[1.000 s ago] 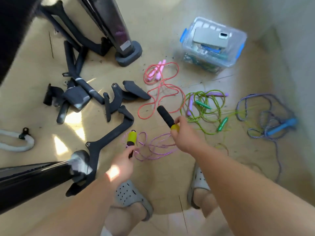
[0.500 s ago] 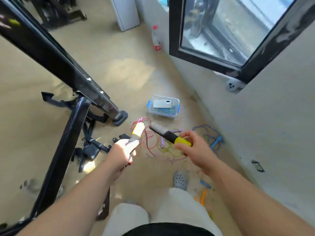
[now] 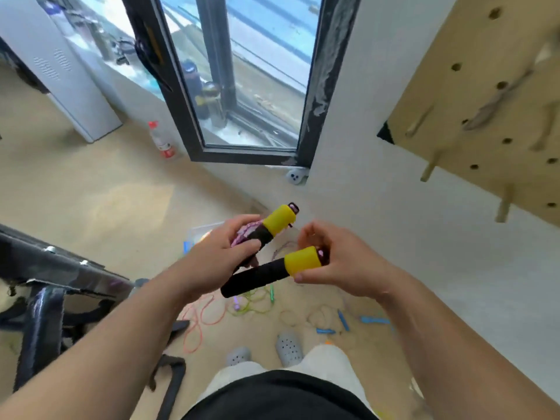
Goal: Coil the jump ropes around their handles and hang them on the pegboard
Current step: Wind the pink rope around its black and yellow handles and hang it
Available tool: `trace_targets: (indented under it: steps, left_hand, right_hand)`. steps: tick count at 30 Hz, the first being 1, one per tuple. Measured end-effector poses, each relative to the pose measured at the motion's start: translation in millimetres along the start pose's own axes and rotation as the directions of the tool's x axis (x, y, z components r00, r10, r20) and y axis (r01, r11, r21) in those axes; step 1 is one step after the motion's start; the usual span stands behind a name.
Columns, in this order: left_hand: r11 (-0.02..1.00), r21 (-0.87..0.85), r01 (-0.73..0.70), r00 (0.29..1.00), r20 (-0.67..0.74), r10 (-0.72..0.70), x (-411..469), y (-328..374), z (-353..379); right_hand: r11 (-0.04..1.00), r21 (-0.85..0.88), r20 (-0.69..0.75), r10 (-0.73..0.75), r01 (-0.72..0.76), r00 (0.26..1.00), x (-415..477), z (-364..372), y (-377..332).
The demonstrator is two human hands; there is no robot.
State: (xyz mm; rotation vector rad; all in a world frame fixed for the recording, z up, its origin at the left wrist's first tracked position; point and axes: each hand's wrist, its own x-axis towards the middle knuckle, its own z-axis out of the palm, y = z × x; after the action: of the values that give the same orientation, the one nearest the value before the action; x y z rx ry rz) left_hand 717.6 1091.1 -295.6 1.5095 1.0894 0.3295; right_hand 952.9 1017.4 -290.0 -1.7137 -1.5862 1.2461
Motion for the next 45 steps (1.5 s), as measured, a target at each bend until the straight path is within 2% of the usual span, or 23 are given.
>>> trace_targets:
  steps: [3,5,7,10,12,14,16,18,19,22,24,26,29,32,34,36,41,45]
  left_hand:
    - [0.979,0.152,-0.138,0.952,0.293,0.089,6,17,8]
    - [0.974,0.130,-0.185,0.909,0.400,0.119,9,26,16]
    - [0.972,0.071,-0.226,0.877,0.448,0.171,9,36,27]
    - [0.949,0.008,-0.316,0.817,0.510,0.268,9,53,53]
    - [0.910,0.086,-0.405,0.771,0.567,0.290,6,67,72]
    - [0.804,0.253,-0.538,0.737,0.604,0.303,4,80,93]
    - [0.698,0.357,-0.620,0.722,0.607,0.331,3,93,119]
    - [0.676,0.395,-0.623,0.725,0.616,0.308,1,105,144]
    - [0.682,0.387,-0.620,0.717,0.633,0.293,0,109,156]
    - [0.708,0.326,-0.627,0.673,0.684,0.281,-6,122,189]
    - [0.748,0.272,-0.605,0.660,0.698,0.279,-8,128,207]
    - [0.809,0.208,-0.550,0.654,0.710,0.262,-6,129,219]
    - [0.913,0.091,-0.398,0.649,0.731,0.210,-1,124,227]
    - [0.956,0.111,-0.272,0.663,0.742,0.102,2,115,231]
    - [0.929,0.207,-0.306,0.687,0.723,0.066,3,109,236]
    - [0.893,0.284,-0.350,0.742,0.665,0.079,2,109,243]
    - [0.947,0.158,-0.279,0.790,0.599,0.133,16,104,232]
    - [0.931,0.203,-0.302,0.840,0.519,0.159,44,104,187]
  right_hand:
    - [1.000,-0.003,-0.128,0.022,-0.022,0.992,-36,3,-9]
    - [0.998,0.019,-0.231,0.062,-0.059,0.971,-60,3,-13]
    - [0.995,0.066,-0.345,0.092,-0.074,0.934,-83,3,-14]
    - [0.989,0.149,-0.511,0.094,-0.020,0.855,-118,-1,-14]
    - [0.990,0.139,-0.612,0.069,0.021,0.788,-140,-5,-11]
    - [0.992,0.114,-0.706,0.046,0.049,0.707,-160,-11,-1]
    - [0.986,0.161,-0.759,0.091,0.051,0.645,-181,-18,14]
    - [0.978,0.206,-0.760,0.139,0.032,0.635,-204,-29,29]
    - [0.977,0.214,-0.738,0.163,-0.002,0.655,-218,-36,36]
    - [0.970,0.216,-0.604,0.226,-0.115,0.764,-252,-59,58]
    - [0.977,0.182,-0.528,0.191,-0.109,0.827,-264,-72,74]
    - [0.980,0.179,-0.488,0.165,-0.086,0.857,-269,-81,85]
    - [0.974,0.214,-0.475,0.170,-0.074,0.863,-270,-86,93]
    - [0.971,0.234,-0.459,0.161,-0.057,0.874,-263,-83,93]
    - [0.970,0.237,-0.450,0.162,-0.057,0.878,-253,-80,90]
    - [0.976,0.212,-0.465,0.151,-0.056,0.872,-240,-75,84]
    - [0.985,0.162,-0.558,0.137,-0.055,0.818,-204,-69,65]
    - [0.978,0.172,-0.654,0.200,-0.114,0.730,-188,-72,55]
